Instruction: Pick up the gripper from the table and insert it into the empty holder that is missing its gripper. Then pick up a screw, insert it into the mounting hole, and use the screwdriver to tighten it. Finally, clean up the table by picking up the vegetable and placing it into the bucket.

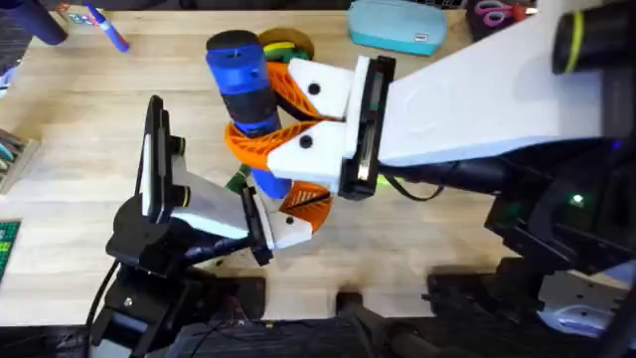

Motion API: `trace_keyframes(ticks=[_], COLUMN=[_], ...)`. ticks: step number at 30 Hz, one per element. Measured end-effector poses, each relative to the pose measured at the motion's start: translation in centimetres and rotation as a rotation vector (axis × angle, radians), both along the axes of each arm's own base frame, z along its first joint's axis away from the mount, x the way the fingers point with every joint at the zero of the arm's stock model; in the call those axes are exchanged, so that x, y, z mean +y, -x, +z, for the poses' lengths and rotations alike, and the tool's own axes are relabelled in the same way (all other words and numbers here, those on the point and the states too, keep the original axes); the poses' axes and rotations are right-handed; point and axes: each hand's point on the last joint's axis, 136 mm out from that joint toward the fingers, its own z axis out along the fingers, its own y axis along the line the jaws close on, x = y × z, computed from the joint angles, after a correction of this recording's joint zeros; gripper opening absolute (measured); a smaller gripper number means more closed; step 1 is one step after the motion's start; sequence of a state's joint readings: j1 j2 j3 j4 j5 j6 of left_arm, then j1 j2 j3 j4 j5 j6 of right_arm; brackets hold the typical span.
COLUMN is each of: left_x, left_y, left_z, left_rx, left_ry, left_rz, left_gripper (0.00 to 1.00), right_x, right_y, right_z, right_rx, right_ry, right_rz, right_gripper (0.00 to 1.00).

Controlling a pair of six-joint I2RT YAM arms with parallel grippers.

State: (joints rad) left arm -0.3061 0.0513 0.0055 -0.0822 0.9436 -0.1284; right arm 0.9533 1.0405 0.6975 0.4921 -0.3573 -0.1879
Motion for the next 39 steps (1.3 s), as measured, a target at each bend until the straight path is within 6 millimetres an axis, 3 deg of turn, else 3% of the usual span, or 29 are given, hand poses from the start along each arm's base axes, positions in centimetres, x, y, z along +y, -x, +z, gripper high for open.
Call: trace_keyframes(ticks=[22, 28, 36, 39], left_x=[0.0, 0.0, 0.0, 0.0], left_y=[0.1, 0.1, 0.1, 0.1], left_z=[0.3, 0.4, 0.4, 0.4], left_rx=[-0.032, -0.042, -0.042, -0.042], left_ry=[0.003, 0.003, 0.003, 0.003], left_rz=[-0.005, -0.001, -0.001, -0.001], left_gripper=[0.010, 0.010, 0.010, 0.010], right_x=[-1.7, -2.2, -2.2, -2.2], right_y=[-1.5, -1.9, -2.4, -2.4], right_z=[1.4, 2.6, 0.4, 0.6], right_rx=[0.134, 0.119, 0.211, 0.222], right_ry=[-0.096, -0.139, -0.069, -0.080], right_rz=[-0.028, -0.041, -0.059, -0.057], right_gripper=[0.041, 0.041, 0.041, 0.041])
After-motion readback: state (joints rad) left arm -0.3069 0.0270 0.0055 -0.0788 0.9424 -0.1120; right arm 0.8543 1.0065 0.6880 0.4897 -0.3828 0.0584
